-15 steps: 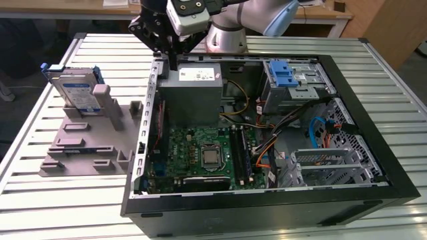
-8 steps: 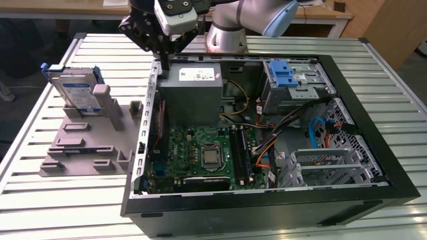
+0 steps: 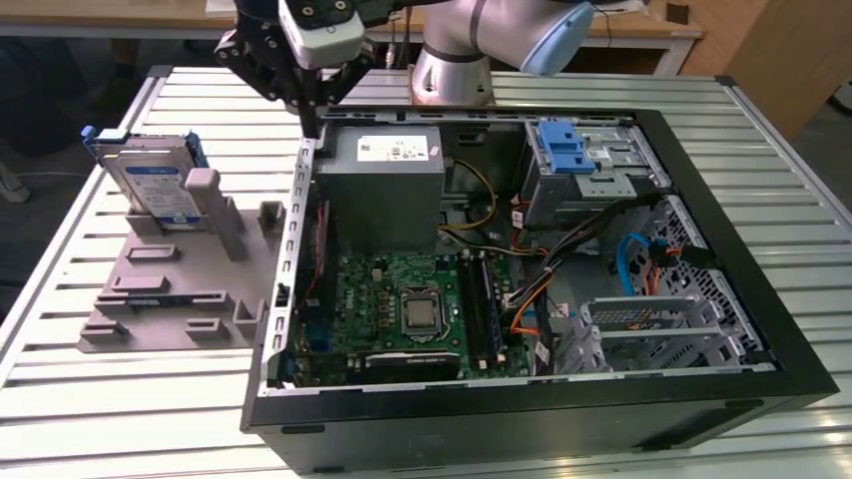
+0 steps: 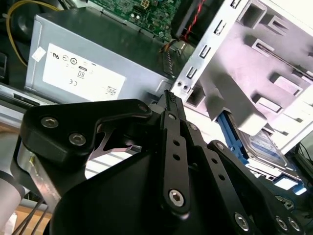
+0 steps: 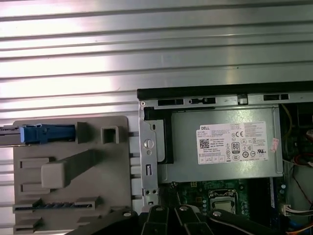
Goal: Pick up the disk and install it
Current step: 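Reach for the disk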
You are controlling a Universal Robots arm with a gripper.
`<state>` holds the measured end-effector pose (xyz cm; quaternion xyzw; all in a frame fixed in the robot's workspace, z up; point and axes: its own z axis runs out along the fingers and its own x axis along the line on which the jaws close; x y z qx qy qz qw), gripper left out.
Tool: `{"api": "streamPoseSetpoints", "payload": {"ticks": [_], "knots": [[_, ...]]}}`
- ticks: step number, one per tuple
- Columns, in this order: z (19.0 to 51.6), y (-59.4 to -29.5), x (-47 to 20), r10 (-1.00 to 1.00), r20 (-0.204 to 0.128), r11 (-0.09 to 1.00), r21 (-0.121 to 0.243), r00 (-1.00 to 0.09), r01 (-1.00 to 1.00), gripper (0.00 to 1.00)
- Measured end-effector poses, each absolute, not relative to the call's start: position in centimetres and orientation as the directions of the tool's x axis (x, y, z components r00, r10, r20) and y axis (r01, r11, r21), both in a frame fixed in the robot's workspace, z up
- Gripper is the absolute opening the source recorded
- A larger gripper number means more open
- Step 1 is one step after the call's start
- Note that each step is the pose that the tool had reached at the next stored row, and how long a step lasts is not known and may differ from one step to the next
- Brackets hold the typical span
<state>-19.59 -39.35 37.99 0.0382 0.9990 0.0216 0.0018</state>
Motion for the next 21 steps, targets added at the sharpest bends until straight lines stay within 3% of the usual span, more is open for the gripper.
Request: {"api": "streamPoseSetpoints", "payload": {"ticks": [21], "knots": [[37.9, -38.9, -22.8, 0.077, -0.002, 0.996, 0.045, -0.997, 0.077, 0.11]]}}
